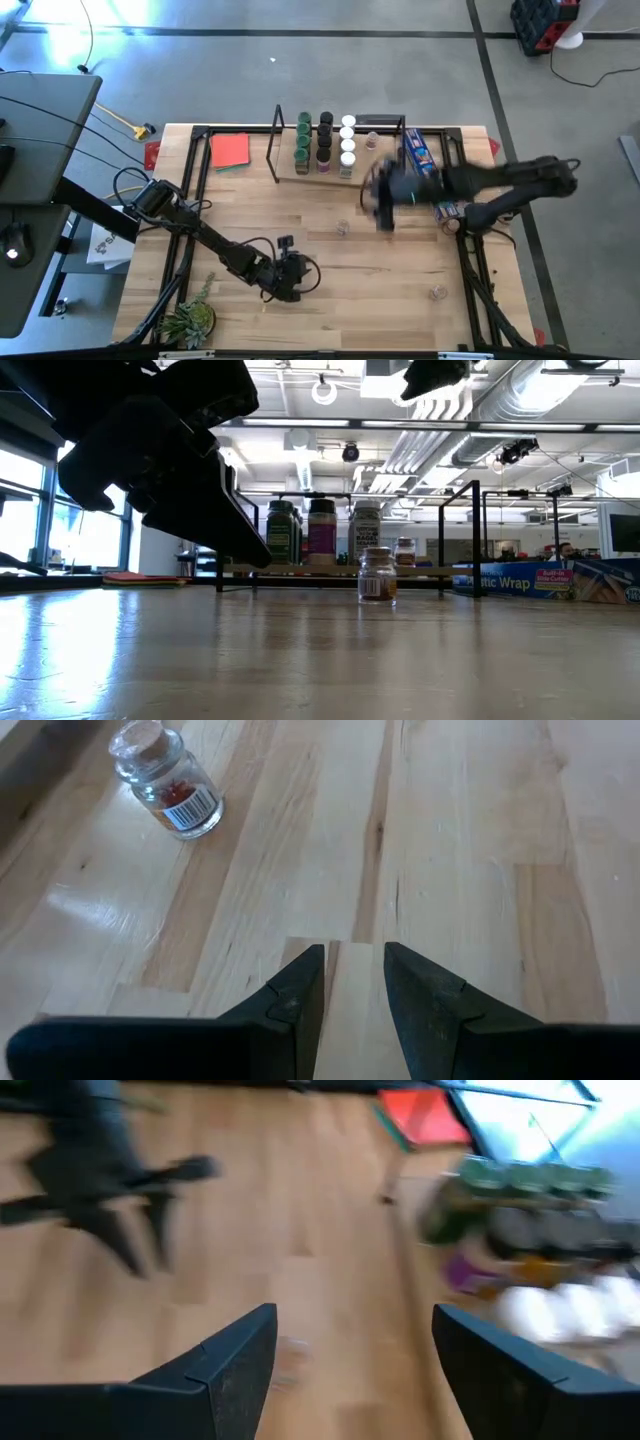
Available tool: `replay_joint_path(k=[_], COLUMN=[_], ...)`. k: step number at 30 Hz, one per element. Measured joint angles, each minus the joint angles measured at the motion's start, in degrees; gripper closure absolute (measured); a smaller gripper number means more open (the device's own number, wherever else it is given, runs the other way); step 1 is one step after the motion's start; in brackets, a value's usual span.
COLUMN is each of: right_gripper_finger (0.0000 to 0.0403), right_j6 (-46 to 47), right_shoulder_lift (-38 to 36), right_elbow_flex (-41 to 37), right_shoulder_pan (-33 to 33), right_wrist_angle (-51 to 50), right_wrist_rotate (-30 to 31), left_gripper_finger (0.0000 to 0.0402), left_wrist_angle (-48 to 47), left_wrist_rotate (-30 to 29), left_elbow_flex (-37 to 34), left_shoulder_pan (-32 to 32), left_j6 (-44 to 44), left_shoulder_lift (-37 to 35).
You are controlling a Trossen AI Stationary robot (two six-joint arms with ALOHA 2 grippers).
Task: Shelf spices
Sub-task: Put the top brown seasoning bottle on the shelf aligned with the other brown seasoning bottle
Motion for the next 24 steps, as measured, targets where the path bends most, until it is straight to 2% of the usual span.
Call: replay_joint_path(k=[5, 8, 11, 14, 16, 19, 24], right_gripper_finger=[0.0142, 0.0142, 0.0142, 0.0142, 0.0142, 0.0142, 0.0142], right_j6=[5.6, 8.3, 9.7, 9.1, 8.4, 7.7, 4.2], right_shoulder_lift=[4.7, 9.4, 14.2, 19.1, 21.8, 25.1, 26.5], right_elbow_flex=[-9.3, -12.1, -12.8, -12.0, -11.1, -8.9, -4.6], right_shoulder_pan=[12.6, 16.0, 17.2, 17.3, 17.1, 16.9, 16.7], right_wrist_angle=[18.7, 27.7, 34.2, 37.8, 40.6, 42.1, 35.8], right_wrist_rotate=[7.5, 7.4, 2.7, -4.2, -6.7, -7.6, -5.8], left_gripper_finger=[0.0298, 0.0298, 0.0298, 0.0298, 0.0298, 0.0298, 0.0298], left_wrist_angle=[0.0, 0.2, 0.2, 0.3, 0.2, 0.2, 0.2], left_wrist_rotate=[-0.4, -0.5, -1.0, -1.0, -1.0, -1.0, -1.0], left_elbow_flex=[0.0, 0.0, 0.0, 0.0, 0.0, 0.0, 0.0], left_shoulder_pan=[-0.2, -0.2, -0.2, -0.2, -0.2, -0.1, 0.1], left_j6=[1.4, 1.4, 1.4, 1.4, 1.4, 1.4, 1.4], left_shoulder_lift=[-0.1, -0.6, -0.8, -0.9, -0.9, -0.9, -0.9])
